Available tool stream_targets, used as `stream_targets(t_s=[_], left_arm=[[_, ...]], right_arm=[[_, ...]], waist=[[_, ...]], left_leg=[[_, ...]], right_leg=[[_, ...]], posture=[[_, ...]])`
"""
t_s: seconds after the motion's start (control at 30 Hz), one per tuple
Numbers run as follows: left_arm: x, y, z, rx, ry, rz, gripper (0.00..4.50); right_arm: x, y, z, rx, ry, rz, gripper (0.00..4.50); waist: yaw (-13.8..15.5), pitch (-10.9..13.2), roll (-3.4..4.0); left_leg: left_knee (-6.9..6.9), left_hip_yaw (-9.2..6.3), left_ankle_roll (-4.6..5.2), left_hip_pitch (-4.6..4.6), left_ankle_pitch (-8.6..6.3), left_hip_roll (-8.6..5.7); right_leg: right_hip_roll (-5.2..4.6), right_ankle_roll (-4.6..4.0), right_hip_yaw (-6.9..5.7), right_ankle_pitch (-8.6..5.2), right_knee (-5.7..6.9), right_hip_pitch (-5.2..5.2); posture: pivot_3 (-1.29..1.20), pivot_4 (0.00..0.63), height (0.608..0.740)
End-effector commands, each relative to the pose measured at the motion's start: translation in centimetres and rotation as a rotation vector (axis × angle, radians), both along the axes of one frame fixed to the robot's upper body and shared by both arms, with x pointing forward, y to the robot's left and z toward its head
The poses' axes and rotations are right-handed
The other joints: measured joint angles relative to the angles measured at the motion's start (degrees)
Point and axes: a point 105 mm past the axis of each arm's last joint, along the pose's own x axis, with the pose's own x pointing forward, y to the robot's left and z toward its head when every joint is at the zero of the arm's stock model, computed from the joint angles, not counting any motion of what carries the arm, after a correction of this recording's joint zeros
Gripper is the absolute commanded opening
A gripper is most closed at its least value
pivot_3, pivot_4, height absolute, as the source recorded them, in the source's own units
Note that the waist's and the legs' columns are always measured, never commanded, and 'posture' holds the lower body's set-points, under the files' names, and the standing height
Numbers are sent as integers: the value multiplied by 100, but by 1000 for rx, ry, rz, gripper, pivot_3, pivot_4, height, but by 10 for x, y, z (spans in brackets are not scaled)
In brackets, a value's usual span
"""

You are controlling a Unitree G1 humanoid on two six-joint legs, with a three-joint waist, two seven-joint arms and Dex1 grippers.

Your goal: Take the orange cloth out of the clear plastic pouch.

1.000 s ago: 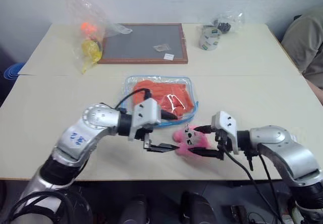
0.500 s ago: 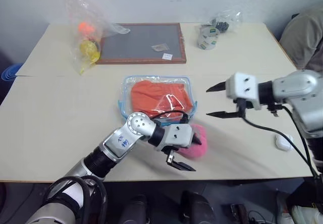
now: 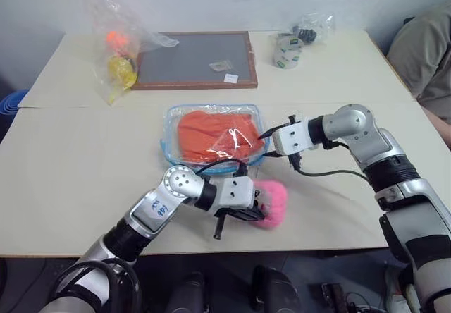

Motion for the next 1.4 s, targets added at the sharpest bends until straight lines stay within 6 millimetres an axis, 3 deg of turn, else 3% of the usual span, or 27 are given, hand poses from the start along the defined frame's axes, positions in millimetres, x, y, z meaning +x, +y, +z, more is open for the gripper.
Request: stream_targets(t_s=[0.03,0.1,0.33,0.43,0.5,0.7,0.83,1.0,1.17,1.27,1.4], left_arm=[[1,10,10,-27,-45,60,0],[4,20,12,-36,-44,128,0],[4,67,31,-114,-42,381,0],[2,73,41,-155,-52,408,0],[4,66,55,-215,-38,381,0],[15,26,68,-220,-91,211,1833],[15,4,45,-97,-135,55,3032],[18,-7,18,33,-234,-52,4468],[25,-20,2,68,-300,-77,4468],[29,-23,6,29,-304,-54,3855],[30,-15,6,35,-301,-30,2606]], right_arm=[[0,0,13,-2,-39,39,574],[-1,-2,12,-4,-39,44,31],[2,-9,10,2,-80,22,31],[3,-12,10,15,-83,12,31],[5,-11,8,18,-86,8,31],[7,-8,9,22,-96,4,0],[9,-8,9,8,-100,2,0],[9,-9,10,2,-99,-5,0],[10,-11,10,1,-100,-14,0],[10,-12,10,1,-102,-15,0],[10,-12,10,4,-96,-15,0]], waist=[[-4,0,1],[-5,1,1],[-4,3,5],[11,3,5],[18,3,5],[2,3,6],[0,3,6],[-1,3,6],[15,3,6],[8,3,5],[7,3,6]], left_leg=[[0,0,0,1,0,1],[0,-1,0,2,0,2],[0,-48,0,3,0,2],[0,-53,0,1,0,1],[1,-56,0,1,0,-2],[4,-58,-1,1,0,-6],[3,-48,-1,2,0,-7],[0,-9,-1,1,0,-5],[1,4,-1,1,0,-4],[1,5,-1,3,0,-2],[1,5,-1,2,0,-1]], right_leg=[[0,0,0,0,1,0],[0,0,1,0,1,0],[-1,-1,4,0,0,0],[-5,-1,0,-1,0,1],[-7,-1,-2,0,0,4],[-6,-1,-6,0,0,7],[-1,-1,-5,0,0,6],[2,-1,-3,-1,0,3],[2,-1,0,0,1,2],[1,-1,1,0,3,2],[1,-1,1,0,3,2]], posture=[[0,150,740],[0,150,740],[0,150,740],[0,150,740],[0,150,740],[0,150,740],[0,150,740],[0,150,740],[0,150,740],[0,150,740],[0,150,740]])
